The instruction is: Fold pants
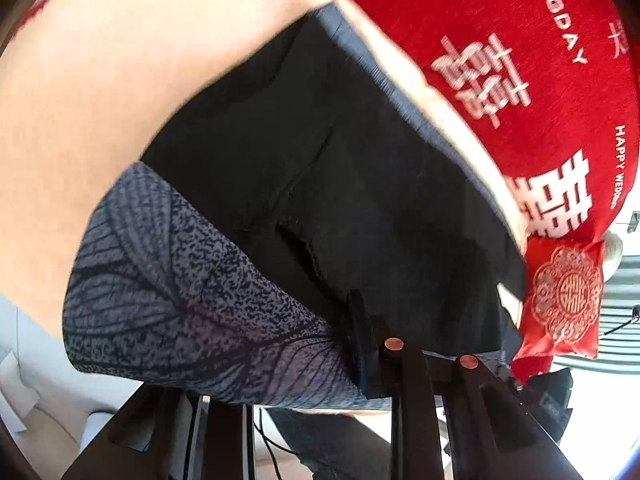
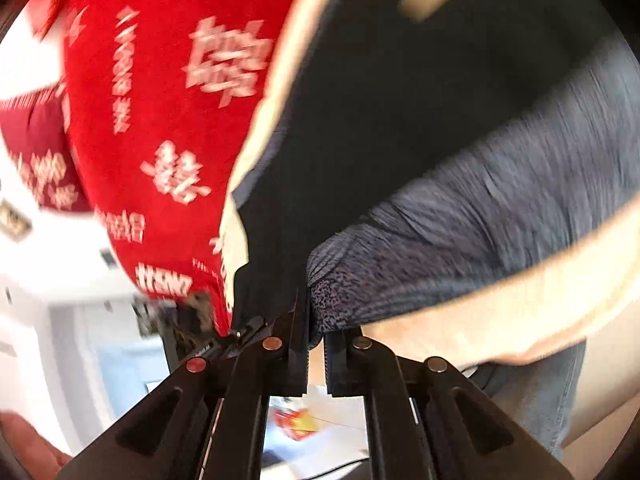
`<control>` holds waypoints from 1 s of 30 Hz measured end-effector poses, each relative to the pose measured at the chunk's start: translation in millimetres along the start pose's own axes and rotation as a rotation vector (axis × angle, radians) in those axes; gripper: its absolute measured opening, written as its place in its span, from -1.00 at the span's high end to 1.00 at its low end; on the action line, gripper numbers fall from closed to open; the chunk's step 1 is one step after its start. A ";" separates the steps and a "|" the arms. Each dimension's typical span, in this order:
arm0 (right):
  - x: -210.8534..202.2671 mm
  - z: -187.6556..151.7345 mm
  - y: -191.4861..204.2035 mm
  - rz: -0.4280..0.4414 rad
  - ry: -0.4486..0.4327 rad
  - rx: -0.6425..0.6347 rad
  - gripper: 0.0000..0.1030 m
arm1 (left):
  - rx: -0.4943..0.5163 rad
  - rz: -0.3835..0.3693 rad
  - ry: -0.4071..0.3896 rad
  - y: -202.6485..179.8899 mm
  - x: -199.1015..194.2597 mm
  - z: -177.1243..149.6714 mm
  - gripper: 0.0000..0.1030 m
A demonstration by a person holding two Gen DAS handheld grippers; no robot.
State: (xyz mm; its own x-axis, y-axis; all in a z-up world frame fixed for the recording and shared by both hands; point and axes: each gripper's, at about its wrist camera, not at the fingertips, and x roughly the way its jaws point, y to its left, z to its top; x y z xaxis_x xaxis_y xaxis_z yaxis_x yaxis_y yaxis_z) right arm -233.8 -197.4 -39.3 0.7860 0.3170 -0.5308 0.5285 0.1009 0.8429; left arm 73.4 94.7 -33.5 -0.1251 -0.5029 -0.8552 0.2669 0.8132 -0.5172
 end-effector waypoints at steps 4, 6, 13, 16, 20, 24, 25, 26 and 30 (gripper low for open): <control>2.2 44.1 47.5 -0.026 0.069 -0.135 0.88 | 0.018 0.020 -0.080 -29.3 -12.9 22.0 0.48; 7.1 70.8 63.3 -0.027 0.109 -0.177 0.88 | -0.005 0.021 -0.118 -40.4 -13.6 39.2 0.48; 65.0 183.0 85.9 -0.075 0.275 -0.231 0.81 | -0.017 0.109 -0.223 -70.7 19.2 122.9 0.47; 108.2 226.7 86.6 -0.123 0.322 -0.261 0.81 | -0.001 0.177 -0.246 -74.9 52.2 158.1 0.32; 163.6 266.7 66.5 -0.241 0.358 -0.291 0.79 | -0.002 0.298 -0.277 -70.6 87.3 190.6 -0.42; 180.6 277.8 39.1 -0.230 0.373 -0.212 0.81 | -0.009 0.392 -0.283 -68.1 97.8 209.7 -0.59; 177.6 277.0 39.9 -0.226 0.376 -0.198 0.73 | -0.013 0.390 -0.282 -68.3 94.5 210.0 -0.59; 174.3 275.3 42.8 -0.233 0.374 -0.205 0.63 | -0.014 0.390 -0.287 -69.9 88.0 208.9 -0.59; 143.7 259.0 81.0 -0.267 0.313 -0.337 -0.27 | 0.006 0.430 -0.338 -75.1 47.0 192.9 -0.59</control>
State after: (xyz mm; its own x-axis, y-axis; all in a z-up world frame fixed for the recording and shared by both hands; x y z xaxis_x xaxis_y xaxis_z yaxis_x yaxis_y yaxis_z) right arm 5.0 -387.9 -70.2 0.4773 0.5002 -0.7224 0.5242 0.4977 0.6910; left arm 231.8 -46.6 -28.6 0.3103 -0.1922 -0.9310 0.2319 0.9651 -0.1220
